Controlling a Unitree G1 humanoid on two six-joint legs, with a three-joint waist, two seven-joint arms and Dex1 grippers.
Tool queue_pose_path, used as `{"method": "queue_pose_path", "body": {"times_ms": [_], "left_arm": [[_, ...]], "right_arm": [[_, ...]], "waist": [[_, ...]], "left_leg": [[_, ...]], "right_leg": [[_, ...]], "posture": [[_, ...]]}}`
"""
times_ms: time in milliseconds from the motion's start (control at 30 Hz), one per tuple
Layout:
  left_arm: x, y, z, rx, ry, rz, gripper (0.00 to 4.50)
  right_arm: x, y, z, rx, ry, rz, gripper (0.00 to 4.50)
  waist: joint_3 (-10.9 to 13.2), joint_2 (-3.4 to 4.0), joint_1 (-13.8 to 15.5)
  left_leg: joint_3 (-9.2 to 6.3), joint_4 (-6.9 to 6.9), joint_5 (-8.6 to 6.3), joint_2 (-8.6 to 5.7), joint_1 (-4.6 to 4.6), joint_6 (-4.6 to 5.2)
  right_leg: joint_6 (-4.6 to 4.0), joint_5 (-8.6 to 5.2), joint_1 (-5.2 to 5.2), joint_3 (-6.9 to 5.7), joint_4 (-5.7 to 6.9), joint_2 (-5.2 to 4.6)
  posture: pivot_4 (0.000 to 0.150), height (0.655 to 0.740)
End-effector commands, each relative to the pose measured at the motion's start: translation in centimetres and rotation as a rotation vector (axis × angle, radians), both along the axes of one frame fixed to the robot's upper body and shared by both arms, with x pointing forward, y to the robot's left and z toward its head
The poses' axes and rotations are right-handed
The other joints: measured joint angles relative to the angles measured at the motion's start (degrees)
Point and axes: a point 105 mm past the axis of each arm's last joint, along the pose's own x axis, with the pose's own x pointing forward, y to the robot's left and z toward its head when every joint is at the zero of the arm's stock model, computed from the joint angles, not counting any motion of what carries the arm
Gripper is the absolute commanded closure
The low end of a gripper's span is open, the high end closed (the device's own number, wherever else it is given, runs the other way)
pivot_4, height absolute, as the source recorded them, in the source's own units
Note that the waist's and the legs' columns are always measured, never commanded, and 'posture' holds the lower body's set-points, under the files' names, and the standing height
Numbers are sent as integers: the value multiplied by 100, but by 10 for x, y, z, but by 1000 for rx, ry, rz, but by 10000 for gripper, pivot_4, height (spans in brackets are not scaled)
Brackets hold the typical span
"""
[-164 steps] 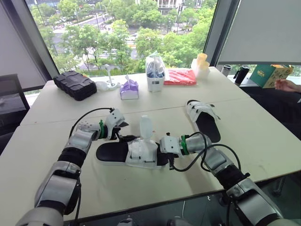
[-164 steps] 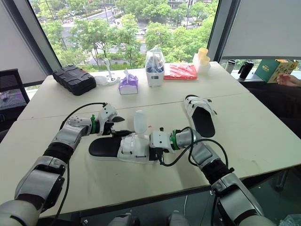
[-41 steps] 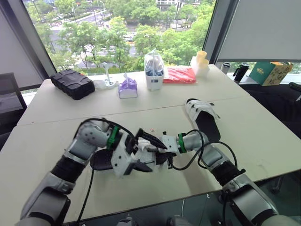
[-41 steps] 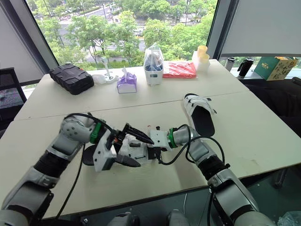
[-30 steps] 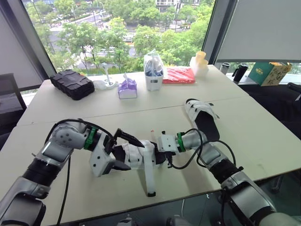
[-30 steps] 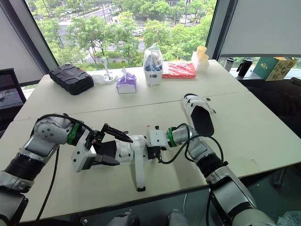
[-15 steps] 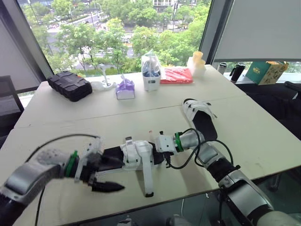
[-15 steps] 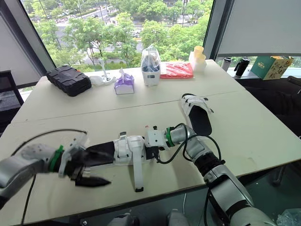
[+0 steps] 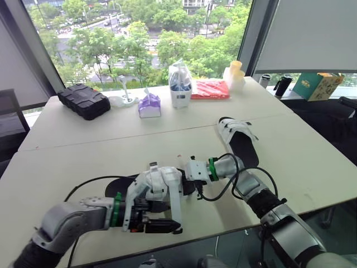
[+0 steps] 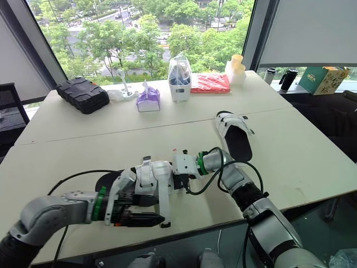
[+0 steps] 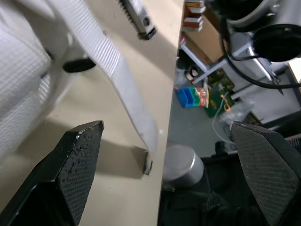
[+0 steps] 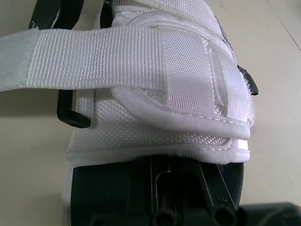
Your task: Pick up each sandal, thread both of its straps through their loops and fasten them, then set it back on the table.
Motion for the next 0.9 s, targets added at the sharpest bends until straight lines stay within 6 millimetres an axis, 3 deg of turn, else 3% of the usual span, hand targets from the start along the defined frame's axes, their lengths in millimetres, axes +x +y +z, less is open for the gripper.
{"method": "queue_pose_path", "body": {"times_ms": [33, 167, 233, 500, 667, 900], "left_arm": [[3, -10, -1, 12, -18, 16, 479], [6, -20, -8, 13, -3, 48, 479], [7, -23, -8, 9, -7, 53, 5449], [11, -17, 2, -26, -8, 77, 44570], [13, -6, 34, -124, -1, 32, 44570], [41, 12, 80, -280, 32, 60, 44570]], "right_arm": [[-8, -9, -22, -85, 66, -2, 45000], [-9, -8, -21, -85, 67, -4, 45000], [-10, -8, -20, -86, 68, -5, 45000], [-11, -9, -21, -92, 69, -5, 45000], [-11, -9, -21, -91, 68, -9, 45000], [-9, -10, -21, -86, 60, -21, 45000]], "waist": [[0, -2, 21], [-1, -1, 35], [-1, -1, 36], [-1, -1, 42], [0, -2, 41], [0, -3, 35]], "left_leg": [[0, 0, 0, 0, -1, 0], [0, -3, 0, 0, -2, -1], [0, -3, -1, 0, -3, -1], [0, -3, -1, -1, -5, -1], [-1, -2, -1, -1, -7, -1], [-1, 0, 0, -4, -7, -1]], "right_leg": [[0, 0, 0, 0, -2, 0], [-1, -1, 0, 0, -6, -6], [-1, -1, 1, 0, -9, -6], [-1, -1, 1, -2, -10, -9], [-1, -1, 0, -4, -11, -10], [1, -1, 1, -8, -12, 0]], "posture": [[1500, 7400], [1500, 7400], [1500, 7400], [1500, 7400], [1500, 7400], [1500, 7400]]}}
